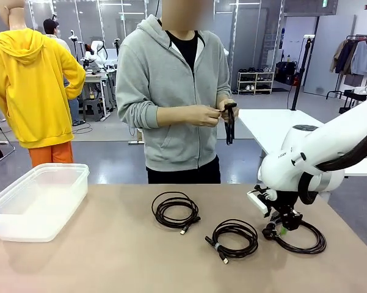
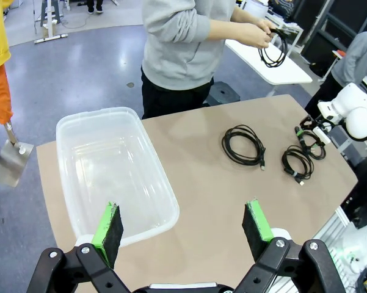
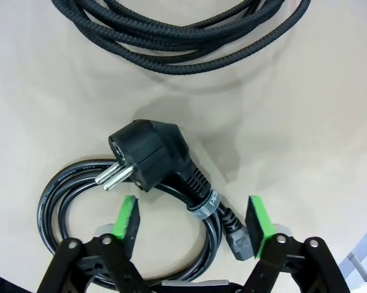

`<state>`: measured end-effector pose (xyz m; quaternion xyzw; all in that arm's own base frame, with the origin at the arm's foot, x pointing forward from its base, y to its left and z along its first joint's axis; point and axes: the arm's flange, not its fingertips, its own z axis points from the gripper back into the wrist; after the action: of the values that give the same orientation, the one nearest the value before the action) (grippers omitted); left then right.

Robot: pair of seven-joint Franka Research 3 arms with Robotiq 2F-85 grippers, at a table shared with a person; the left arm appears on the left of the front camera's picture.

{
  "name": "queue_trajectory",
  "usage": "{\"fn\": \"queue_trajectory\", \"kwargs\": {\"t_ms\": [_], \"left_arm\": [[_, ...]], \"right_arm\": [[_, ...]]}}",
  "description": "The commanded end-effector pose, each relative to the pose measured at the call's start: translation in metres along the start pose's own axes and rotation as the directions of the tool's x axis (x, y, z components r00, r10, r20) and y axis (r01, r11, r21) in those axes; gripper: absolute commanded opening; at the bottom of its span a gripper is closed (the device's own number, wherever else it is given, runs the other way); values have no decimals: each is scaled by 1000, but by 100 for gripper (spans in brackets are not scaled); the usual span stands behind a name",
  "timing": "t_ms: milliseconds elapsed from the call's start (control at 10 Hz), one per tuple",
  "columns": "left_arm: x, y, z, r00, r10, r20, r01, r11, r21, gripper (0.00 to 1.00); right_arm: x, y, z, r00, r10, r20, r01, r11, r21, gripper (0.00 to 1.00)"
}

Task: Organize and store the cables.
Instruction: Place the Power Cable into the Organizing box.

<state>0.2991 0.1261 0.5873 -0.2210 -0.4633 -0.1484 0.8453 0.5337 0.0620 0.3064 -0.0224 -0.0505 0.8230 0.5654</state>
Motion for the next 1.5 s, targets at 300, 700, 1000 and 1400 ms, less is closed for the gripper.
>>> {"fn": "queue_trajectory", "kwargs": {"t_ms": [300, 700, 1000, 1400], "left_arm": [[0, 0, 0, 1000, -12, -5, 12, 1000, -11, 100], [0, 0, 0, 1000, -12, -5, 12, 1000, -11, 100], [0, 0, 0, 1000, -12, -5, 12, 1000, -11, 100], [0, 0, 0, 1000, -12, -5, 12, 1000, -11, 100]], "right_arm": [[-8, -10, -14, 999, -4, -40, 5, 1000, 13, 0], [-7, -11, -9, 999, 0, -49, 0, 1000, 18, 0], [-6, -12, 24, 997, -31, -75, 36, 998, 58, 0], [1, -15, 111, 971, -199, -129, 213, 971, 104, 0]]}}
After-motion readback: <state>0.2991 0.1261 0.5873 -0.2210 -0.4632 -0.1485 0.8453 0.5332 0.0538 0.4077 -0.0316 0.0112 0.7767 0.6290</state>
